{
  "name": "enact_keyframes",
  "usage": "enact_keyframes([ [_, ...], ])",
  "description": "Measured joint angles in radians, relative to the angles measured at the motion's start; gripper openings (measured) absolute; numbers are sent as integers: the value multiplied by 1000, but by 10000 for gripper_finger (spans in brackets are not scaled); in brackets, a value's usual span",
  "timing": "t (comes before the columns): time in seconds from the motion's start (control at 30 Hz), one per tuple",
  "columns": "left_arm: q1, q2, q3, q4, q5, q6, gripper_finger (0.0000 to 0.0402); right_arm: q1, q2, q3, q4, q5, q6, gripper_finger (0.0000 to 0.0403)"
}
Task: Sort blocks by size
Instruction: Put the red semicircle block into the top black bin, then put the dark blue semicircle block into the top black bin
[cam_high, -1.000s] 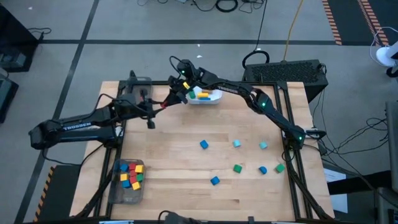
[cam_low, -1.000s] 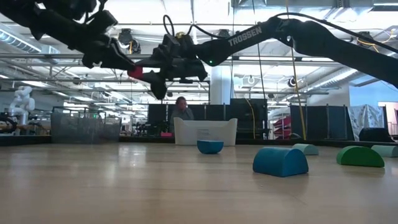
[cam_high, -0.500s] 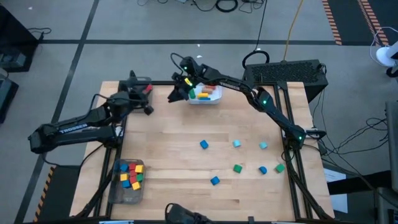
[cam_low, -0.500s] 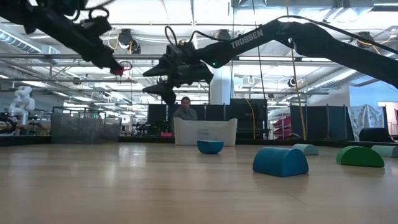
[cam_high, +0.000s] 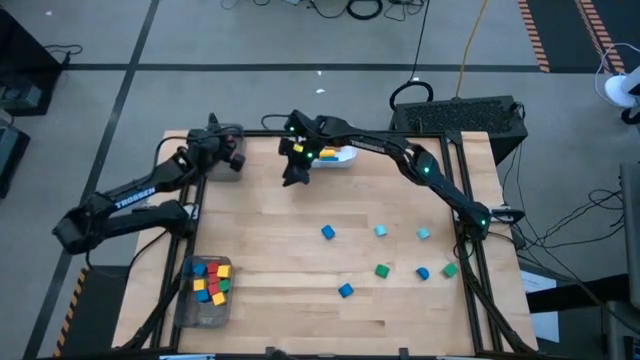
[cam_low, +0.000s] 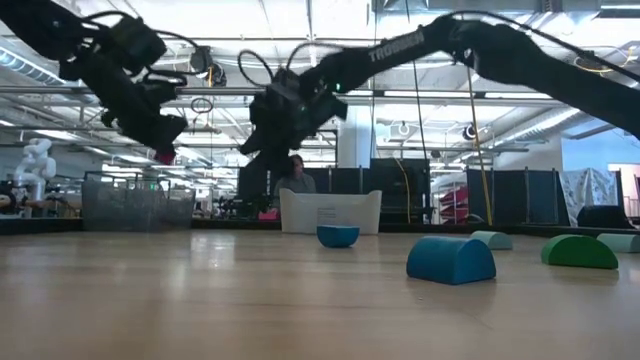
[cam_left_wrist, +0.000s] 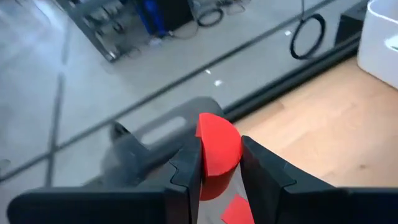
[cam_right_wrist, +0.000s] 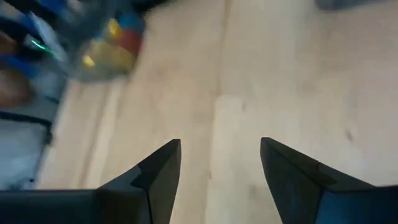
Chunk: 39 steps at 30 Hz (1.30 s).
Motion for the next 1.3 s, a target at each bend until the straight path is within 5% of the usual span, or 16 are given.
enact_keyframes([
  [0.43, 146, 128, 1, -41, 192, -74, 95, 11, -207, 0, -207, 323, -125, 181],
  [0.7, 169, 160, 1, -12, 229, -73, 99, -35, -226, -10, -320, 350, -127, 154],
  [1.1, 170, 158, 1, 7, 230, -72, 246, -107, -347, -116, -335, 351, -125, 121],
  [1.3, 170, 157, 1, 39, 211, -71, 260, -112, -558, -383, -204, 435, -91, 102],
])
